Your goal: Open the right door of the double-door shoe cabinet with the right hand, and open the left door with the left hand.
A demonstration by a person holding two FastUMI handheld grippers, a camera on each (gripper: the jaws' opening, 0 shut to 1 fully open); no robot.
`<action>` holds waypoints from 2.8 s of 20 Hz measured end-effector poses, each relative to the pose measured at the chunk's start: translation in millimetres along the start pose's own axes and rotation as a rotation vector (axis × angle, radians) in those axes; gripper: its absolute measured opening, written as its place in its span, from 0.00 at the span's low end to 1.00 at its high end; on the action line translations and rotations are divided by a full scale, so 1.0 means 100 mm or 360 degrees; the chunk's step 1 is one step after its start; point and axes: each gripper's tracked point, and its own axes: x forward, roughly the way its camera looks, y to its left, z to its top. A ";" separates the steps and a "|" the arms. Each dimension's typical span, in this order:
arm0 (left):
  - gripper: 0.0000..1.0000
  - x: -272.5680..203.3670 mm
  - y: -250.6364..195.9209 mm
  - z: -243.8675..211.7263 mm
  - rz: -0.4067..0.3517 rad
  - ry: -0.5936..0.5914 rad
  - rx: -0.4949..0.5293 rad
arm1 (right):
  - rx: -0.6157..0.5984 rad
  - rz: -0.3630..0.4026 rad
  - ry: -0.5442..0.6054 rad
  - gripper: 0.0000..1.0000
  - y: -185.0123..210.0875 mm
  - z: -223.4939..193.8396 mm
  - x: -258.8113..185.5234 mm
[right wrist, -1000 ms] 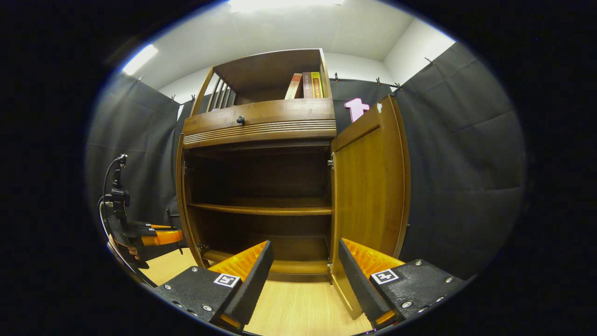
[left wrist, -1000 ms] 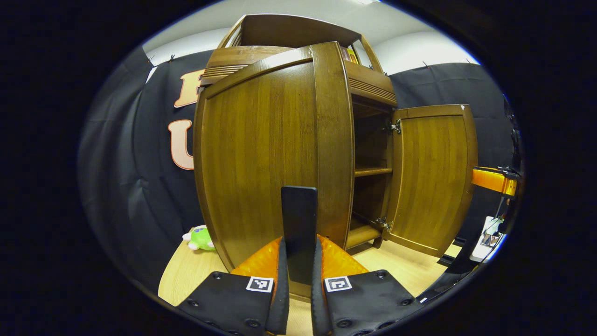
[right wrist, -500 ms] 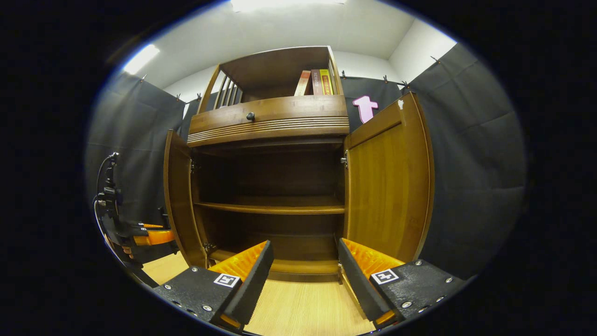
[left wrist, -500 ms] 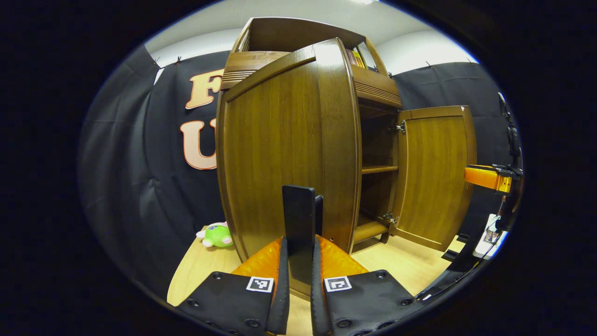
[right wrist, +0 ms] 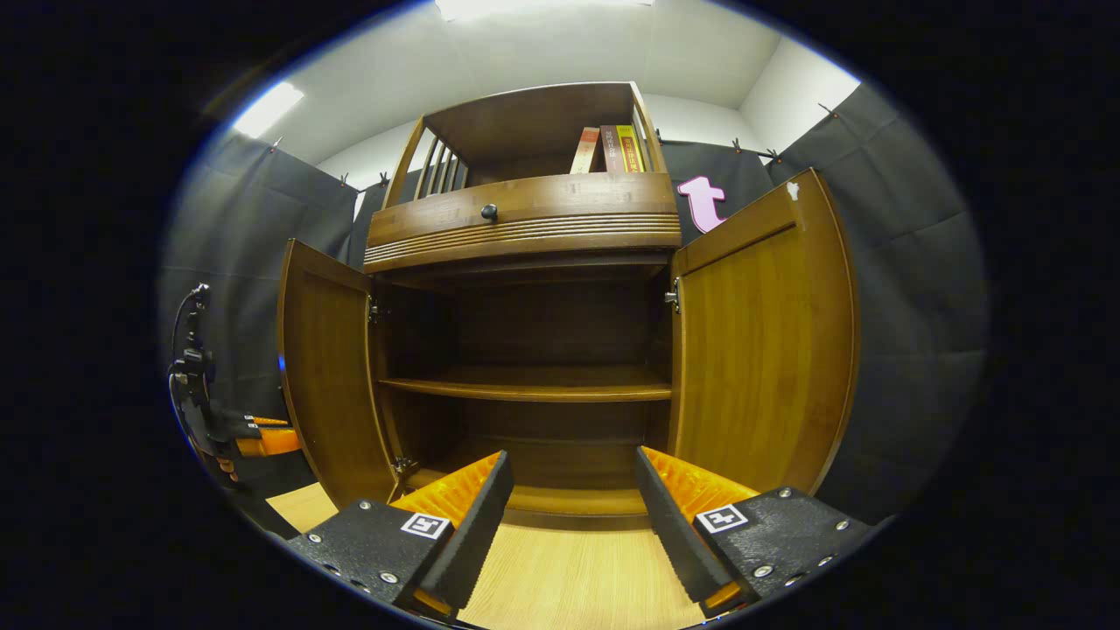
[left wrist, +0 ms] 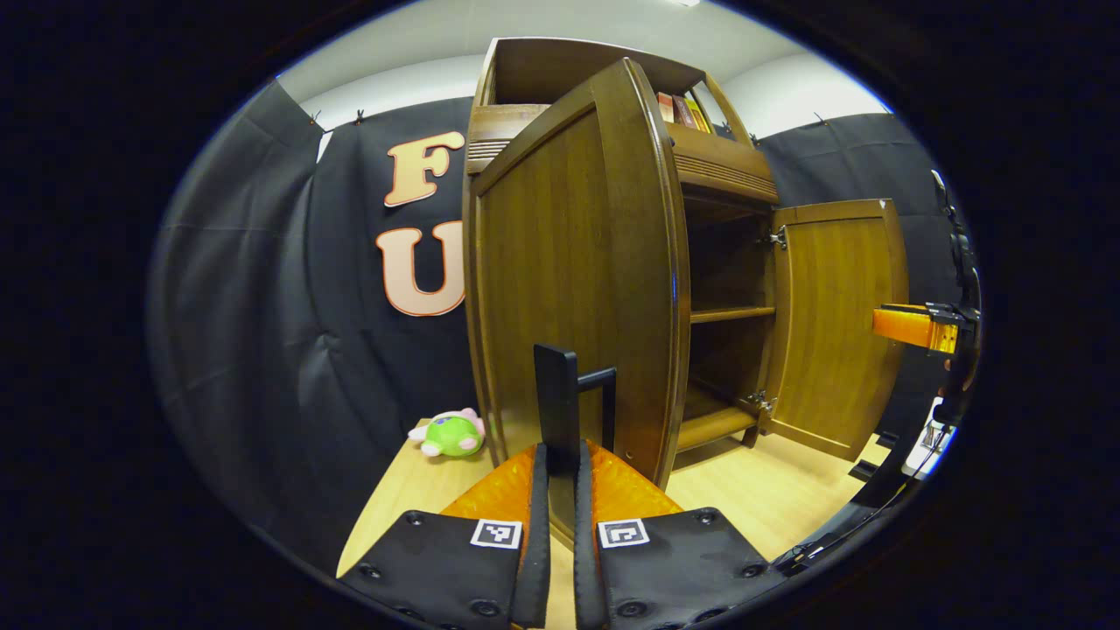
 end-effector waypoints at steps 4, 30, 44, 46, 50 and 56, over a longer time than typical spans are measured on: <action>0.17 -0.05 0.14 0.01 0.0015 -0.0014 -0.0051 | 0.0009 0.0055 0.0010 0.87 0.19 -0.04 0.06; 0.07 -0.59 0.97 0.19 0.0205 -0.0097 -0.0139 | -0.0027 0.0116 -0.0004 0.98 0.62 0.05 0.13; 0.07 -1.00 0.58 0.83 0.0264 -0.0216 -0.0185 | 0.0032 0.0077 -0.0026 0.87 0.30 0.21 -0.01; 0.02 -1.06 0.48 0.96 0.0244 -0.0241 -0.0222 | 0.0043 0.0069 -0.0049 0.87 0.25 0.28 -0.03; 0.16 -1.08 0.30 1.22 0.0211 -0.0270 -0.0207 | 0.0050 0.0069 -0.0083 0.87 0.14 0.41 -0.04; 0.29 -0.99 0.04 1.41 0.0214 -0.0273 -0.0133 | -0.0001 0.0038 -0.0070 0.98 -0.02 0.49 -0.08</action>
